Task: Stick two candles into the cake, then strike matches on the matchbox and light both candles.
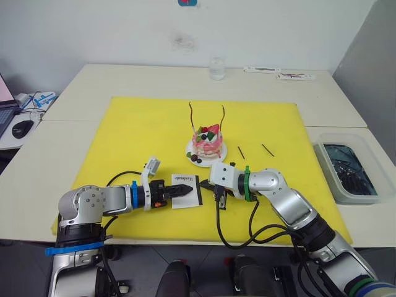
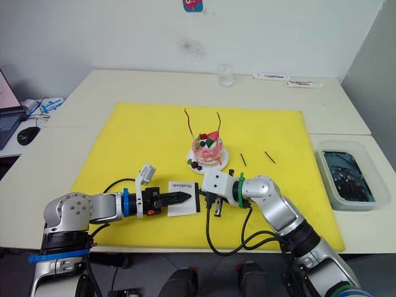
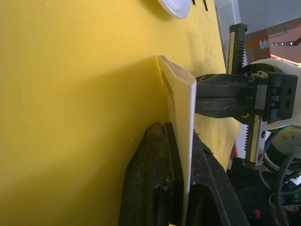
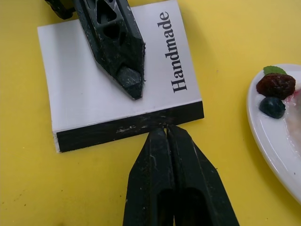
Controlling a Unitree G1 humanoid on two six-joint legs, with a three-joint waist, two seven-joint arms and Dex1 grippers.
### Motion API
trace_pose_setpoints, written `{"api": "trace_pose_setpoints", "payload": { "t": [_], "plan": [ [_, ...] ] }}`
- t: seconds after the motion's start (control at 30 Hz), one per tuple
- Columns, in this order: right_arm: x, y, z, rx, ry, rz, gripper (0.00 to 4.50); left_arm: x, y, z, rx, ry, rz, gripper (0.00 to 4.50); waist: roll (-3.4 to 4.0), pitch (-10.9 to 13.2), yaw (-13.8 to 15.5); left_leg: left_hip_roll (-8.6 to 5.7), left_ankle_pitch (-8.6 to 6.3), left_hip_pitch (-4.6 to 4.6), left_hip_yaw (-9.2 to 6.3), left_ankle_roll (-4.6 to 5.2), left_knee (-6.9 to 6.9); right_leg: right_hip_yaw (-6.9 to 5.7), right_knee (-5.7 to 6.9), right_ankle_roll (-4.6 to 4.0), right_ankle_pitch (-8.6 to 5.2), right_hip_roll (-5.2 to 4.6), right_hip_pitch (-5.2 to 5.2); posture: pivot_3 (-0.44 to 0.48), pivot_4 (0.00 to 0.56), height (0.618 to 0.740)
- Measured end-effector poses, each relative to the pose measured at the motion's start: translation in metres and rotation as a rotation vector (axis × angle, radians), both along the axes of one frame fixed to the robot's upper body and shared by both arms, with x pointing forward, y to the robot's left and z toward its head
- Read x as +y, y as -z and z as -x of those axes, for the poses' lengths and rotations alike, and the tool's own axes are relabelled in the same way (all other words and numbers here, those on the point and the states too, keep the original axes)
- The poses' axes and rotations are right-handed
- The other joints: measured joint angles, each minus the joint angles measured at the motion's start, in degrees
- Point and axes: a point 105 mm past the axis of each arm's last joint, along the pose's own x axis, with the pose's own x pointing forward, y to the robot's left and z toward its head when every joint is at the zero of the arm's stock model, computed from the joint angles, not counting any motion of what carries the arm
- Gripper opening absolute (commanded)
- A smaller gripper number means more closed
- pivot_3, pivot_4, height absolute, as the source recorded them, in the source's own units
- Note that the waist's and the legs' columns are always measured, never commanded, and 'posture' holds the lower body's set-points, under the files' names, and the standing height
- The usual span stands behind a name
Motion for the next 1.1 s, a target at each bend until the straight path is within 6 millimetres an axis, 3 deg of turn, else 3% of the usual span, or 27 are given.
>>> {"api": "trace_pose_setpoints", "payload": {
  "t": [0.17,0.27,0.47,1.1],
  "plan": [
    [0.0000,0.0001,-0.0003,-0.003,0.001,0.004,0.00,-0.0003,0.0003,-0.0005,0.005,0.000,0.002,0.77,0.00,0.0,0.0,0.00,0.00,0.00,0.00,0.00,0.00,0.00,0.01,0.00,0.00,0.00,0.00,0.000,0.150,0.740],
    [-0.0002,0.0003,-0.0004,-0.005,0.002,0.006,0.00,-0.0004,0.0002,-0.0010,0.012,-0.002,0.010,1.34,0.00,0.0,0.0,0.00,0.00,0.00,0.00,0.00,0.00,0.00,0.00,0.00,0.00,0.00,0.00,0.000,0.150,0.740],
    [-0.0001,0.0002,-0.0003,-0.004,0.000,0.007,0.00,-0.0049,-0.0046,-0.0006,0.009,0.012,0.044,3.08,0.00,0.0,0.0,0.00,0.00,0.04,-0.01,0.00,0.01,-0.01,0.01,0.02,0.01,0.00,0.02,0.000,0.150,0.740],
    [0.0068,-0.0001,0.0043,0.011,-0.025,0.000,0.00,-0.0044,-0.0046,0.0002,0.022,0.013,0.051,3.08,0.01,0.0,-0.1,0.00,0.00,0.15,-0.01,0.01,0.01,0.00,0.02,0.03,0.02,0.01,0.11,0.000,0.150,0.740]
  ]
}}
